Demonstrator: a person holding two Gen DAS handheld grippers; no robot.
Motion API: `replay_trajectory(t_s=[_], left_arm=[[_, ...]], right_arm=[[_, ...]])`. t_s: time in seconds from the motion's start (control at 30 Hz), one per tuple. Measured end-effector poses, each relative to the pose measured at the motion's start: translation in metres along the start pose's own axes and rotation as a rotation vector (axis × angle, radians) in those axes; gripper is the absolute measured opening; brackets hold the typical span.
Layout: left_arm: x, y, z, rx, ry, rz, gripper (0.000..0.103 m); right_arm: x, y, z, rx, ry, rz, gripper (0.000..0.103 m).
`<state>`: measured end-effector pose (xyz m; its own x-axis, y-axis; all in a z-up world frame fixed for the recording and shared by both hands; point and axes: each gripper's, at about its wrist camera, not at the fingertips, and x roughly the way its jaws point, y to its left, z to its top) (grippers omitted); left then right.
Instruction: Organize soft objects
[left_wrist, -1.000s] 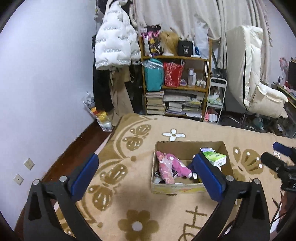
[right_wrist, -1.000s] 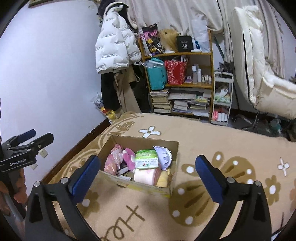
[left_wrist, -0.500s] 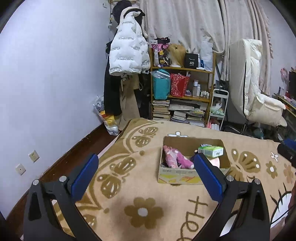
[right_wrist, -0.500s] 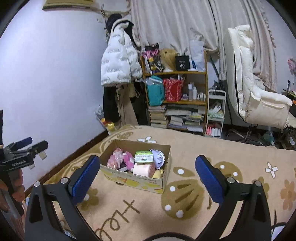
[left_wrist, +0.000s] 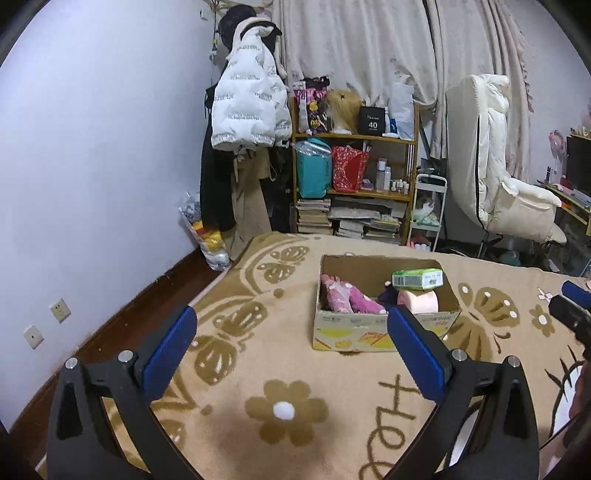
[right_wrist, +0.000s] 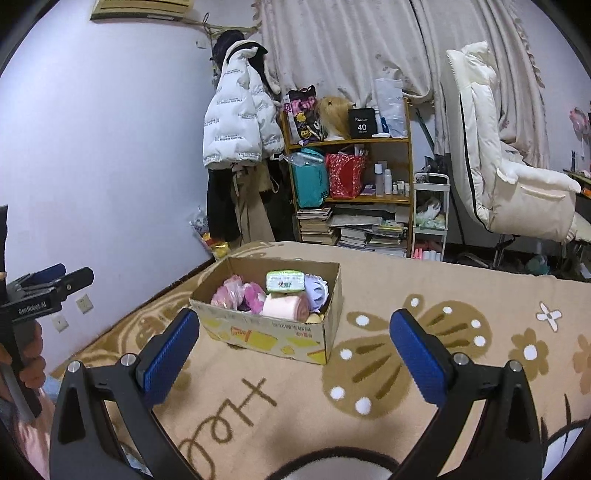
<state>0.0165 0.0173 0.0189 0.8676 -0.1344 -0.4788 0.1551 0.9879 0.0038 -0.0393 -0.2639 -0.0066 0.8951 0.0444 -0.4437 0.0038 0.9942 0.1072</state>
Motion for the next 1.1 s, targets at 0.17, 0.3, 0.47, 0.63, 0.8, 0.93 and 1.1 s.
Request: replay_trajectory(t_s=[0.17, 0.3, 0.47, 0.63, 0.8, 0.93, 1.1], left_arm=[[0.008, -0.006, -0.010, 0.009, 0.025, 0.001, 0.102], [0.015, -0.011, -0.017, 0.041, 0.036, 0.017, 0.102], [0.019, -0.016, -0.018, 0.067, 0.044, 0.007, 0.102], [0.021, -0.014, -0.018, 0.060, 0.054, -0.002, 0.102], [0.022, -0.016, -0.019, 0.064, 0.057, -0.004, 0.102], [0.021, -0.019, -0.020, 0.086, 0.046, -0.009, 0.102], [0.020, -0.023, -0.022, 0.113, 0.045, -0.005, 0.102]], right_arm=[[0.006, 0.000, -0.006, 0.009, 0.029, -0.015, 0.103], [0.009, -0.003, -0.009, 0.017, 0.044, -0.024, 0.103], [0.013, -0.010, -0.012, 0.031, 0.066, -0.035, 0.103], [0.013, -0.011, -0.013, 0.036, 0.072, -0.043, 0.103], [0.014, -0.011, -0.017, 0.037, 0.081, -0.042, 0.103], [0.016, -0.012, -0.019, 0.031, 0.094, -0.043, 0.103], [0.016, -0.012, -0.019, 0.033, 0.093, -0.043, 0.103]])
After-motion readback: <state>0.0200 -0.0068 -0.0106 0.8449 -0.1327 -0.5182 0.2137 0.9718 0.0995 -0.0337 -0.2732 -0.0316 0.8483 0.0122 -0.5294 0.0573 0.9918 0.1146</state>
